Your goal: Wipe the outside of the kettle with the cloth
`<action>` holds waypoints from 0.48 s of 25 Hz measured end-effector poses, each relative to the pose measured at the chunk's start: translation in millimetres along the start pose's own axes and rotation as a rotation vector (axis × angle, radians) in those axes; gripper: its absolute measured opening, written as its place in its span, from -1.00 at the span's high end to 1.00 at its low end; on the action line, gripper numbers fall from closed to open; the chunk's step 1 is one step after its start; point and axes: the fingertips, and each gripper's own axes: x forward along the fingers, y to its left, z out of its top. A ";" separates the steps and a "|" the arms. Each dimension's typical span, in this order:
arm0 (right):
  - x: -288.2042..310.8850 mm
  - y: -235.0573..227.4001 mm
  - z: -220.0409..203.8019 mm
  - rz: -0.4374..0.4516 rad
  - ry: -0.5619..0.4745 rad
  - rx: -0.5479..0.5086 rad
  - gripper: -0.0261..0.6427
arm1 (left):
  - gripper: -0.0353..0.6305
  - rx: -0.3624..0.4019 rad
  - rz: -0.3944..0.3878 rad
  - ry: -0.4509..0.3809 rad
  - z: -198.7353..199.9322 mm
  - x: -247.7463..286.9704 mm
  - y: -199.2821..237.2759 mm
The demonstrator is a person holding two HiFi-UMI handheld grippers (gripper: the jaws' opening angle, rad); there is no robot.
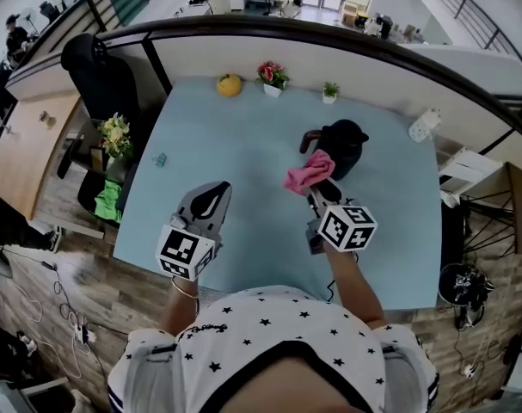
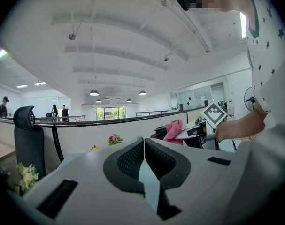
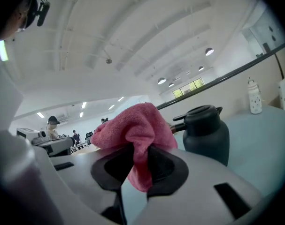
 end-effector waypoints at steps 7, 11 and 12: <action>-27.2 9.2 19.1 0.031 -0.053 -0.023 0.69 | 0.80 0.007 -0.009 -0.015 5.7 4.6 -15.4; -35.5 14.1 22.1 0.046 -0.059 -0.019 0.69 | 0.80 0.005 -0.018 -0.021 8.2 4.4 -23.2; -36.9 15.0 22.8 0.049 -0.062 -0.017 0.69 | 0.80 0.004 -0.018 -0.021 8.4 4.1 -24.3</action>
